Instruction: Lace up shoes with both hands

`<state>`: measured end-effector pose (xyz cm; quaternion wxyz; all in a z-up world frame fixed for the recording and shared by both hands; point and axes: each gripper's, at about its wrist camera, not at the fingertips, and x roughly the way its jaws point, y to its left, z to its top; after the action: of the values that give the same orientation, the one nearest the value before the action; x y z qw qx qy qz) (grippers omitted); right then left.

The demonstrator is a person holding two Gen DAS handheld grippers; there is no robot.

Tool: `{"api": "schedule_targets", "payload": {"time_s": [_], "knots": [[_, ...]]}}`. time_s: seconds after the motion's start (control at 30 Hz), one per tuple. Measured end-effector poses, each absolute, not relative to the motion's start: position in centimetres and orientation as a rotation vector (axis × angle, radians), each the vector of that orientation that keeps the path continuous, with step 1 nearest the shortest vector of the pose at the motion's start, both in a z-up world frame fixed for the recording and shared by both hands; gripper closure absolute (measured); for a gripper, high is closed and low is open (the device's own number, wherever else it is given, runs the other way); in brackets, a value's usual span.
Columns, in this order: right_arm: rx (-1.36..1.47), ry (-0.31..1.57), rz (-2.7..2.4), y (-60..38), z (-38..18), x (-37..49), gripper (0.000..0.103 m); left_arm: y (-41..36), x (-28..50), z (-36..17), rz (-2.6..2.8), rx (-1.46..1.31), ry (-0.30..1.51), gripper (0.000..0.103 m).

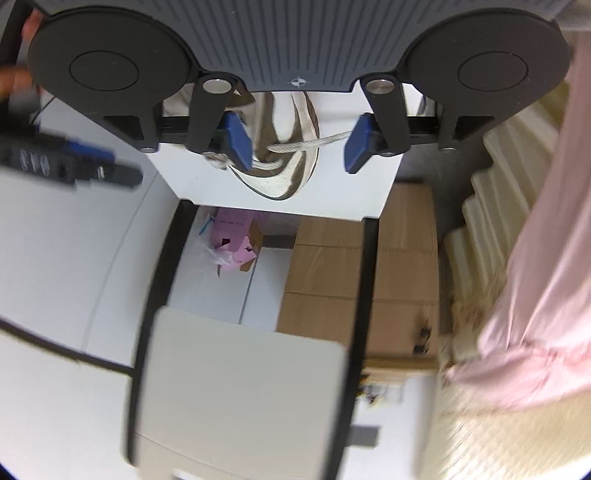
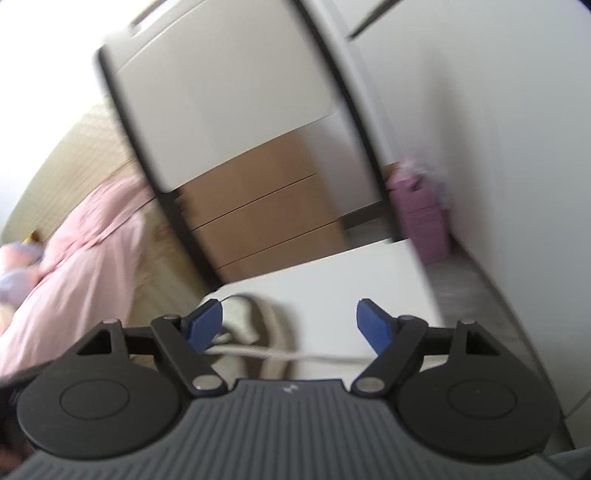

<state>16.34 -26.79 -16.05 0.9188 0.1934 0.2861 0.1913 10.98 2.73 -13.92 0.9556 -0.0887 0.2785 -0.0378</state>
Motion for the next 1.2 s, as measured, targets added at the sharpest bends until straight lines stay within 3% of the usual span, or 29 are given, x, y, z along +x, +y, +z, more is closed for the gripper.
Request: {"api": "schedule_targets", "payload": {"time_s": [0.83,1.1,1.2], "knots": [[0.145,0.649,0.469,-19.9,-18.6,16.1,0.019,9.7,16.1,-19.2,-0.023,-0.804,0.831,0.038],[0.215,0.653,0.344,-21.3,-18.9,16.1,0.024,9.4,16.4,-19.3,-0.023,-0.817,0.845,0.038],[0.235,0.641,0.344,-21.4,-18.8,15.9,0.037,9.2,16.4,-19.3,-0.023,-0.815,0.848,0.038]]}}
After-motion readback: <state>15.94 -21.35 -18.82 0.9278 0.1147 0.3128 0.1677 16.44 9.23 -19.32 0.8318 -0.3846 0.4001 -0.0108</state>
